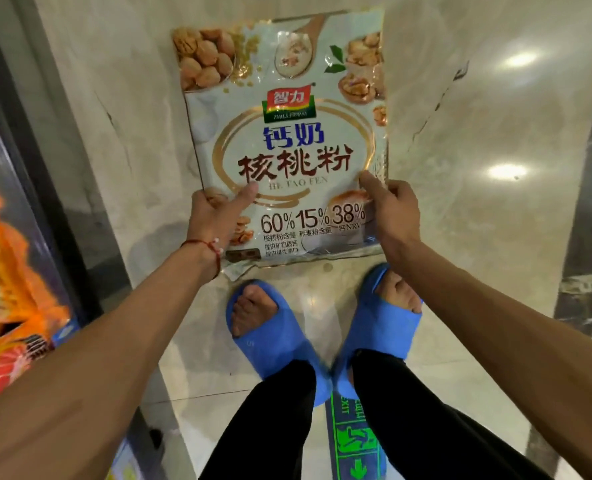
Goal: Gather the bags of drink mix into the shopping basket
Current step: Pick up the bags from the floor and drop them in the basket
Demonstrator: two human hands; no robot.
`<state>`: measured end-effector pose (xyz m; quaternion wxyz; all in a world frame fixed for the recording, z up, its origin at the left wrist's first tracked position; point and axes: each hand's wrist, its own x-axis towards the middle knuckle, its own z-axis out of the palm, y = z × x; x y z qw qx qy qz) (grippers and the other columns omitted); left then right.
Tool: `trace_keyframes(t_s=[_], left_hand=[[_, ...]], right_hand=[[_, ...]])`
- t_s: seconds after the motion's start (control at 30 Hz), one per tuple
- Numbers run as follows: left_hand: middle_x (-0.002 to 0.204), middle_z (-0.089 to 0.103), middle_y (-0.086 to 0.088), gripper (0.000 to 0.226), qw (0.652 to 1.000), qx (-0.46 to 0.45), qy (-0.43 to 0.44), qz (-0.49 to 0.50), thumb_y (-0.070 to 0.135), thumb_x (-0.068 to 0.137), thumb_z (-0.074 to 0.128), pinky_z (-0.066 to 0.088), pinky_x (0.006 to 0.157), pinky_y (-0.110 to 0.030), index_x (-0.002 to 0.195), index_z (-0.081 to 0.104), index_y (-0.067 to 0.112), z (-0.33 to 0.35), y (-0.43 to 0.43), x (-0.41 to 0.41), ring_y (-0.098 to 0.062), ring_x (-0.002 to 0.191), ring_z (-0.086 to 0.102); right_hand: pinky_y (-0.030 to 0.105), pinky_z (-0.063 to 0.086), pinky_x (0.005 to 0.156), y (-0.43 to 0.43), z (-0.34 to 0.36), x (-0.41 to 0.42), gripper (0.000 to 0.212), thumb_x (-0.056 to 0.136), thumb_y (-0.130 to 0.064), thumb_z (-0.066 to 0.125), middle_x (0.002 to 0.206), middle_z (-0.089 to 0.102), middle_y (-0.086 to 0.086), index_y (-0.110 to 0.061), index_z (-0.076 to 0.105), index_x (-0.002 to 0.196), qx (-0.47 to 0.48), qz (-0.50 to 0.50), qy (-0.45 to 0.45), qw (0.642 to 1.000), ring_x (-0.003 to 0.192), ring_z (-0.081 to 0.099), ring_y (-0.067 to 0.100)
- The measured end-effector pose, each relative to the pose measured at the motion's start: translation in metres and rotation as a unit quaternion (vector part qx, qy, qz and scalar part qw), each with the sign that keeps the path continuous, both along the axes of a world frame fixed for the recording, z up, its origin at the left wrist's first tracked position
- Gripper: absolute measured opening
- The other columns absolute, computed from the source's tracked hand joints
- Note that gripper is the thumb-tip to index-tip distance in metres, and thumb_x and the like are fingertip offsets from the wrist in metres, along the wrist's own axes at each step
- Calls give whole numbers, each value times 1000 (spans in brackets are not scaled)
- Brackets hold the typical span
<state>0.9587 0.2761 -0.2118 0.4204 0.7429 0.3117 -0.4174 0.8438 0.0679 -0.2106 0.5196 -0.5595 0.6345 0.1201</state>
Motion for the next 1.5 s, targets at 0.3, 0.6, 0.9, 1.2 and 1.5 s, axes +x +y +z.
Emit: trace_keyframes(t_s=[0.3, 0.6, 0.9, 1.2, 1.5], left_hand=[[79, 55, 0, 50, 999, -3, -17, 33, 24, 83, 82, 47, 41, -18, 81, 32, 22, 7, -7, 0, -10, 62, 59], [97, 78, -8, 43, 994, -43, 28, 100, 21, 73, 89, 63, 75, -48, 108, 67, 8, 11, -1, -5, -30, 93, 75], [106, 74, -16, 32, 991, -28, 69, 115, 11, 78, 85, 63, 67, -42, 93, 57, 14, 160, 19, -41, -32, 95, 73], [87, 71, -4, 29, 995, -24, 47, 84, 14, 79, 85, 52, 47, -17, 79, 55, 16, 370, 51, -64, -15, 74, 68], [70, 69, 5, 31, 986, -98, 18, 137, 11, 77, 85, 51, 46, -17, 85, 54, 12, 519, 71, -76, -3, 61, 70]], right_hand=[[29, 60, 53, -9, 5, 8, 64, 83, -35, 84, 106, 73, 10, -7, 50, 129, 77, -32, 14, 996, 83, 77, 23], [22, 57, 51, -12, 22, 7, 33, 89, -26, 81, 93, 81, 10, -9, 71, 115, 154, -11, -54, 987, 70, 79, 17], [30, 62, 55, 4, 152, -24, 25, 81, -18, 88, 84, 81, 11, -7, 77, 101, 179, -15, -14, 984, 71, 79, 22], [46, 63, 81, 15, 358, -51, 35, 78, -16, 87, 98, 79, 19, -1, 76, 109, 219, 32, -20, 975, 88, 79, 35], [37, 65, 72, 10, 532, -36, 29, 83, -13, 83, 100, 80, 18, -3, 75, 109, 229, 98, -82, 965, 90, 79, 33]])
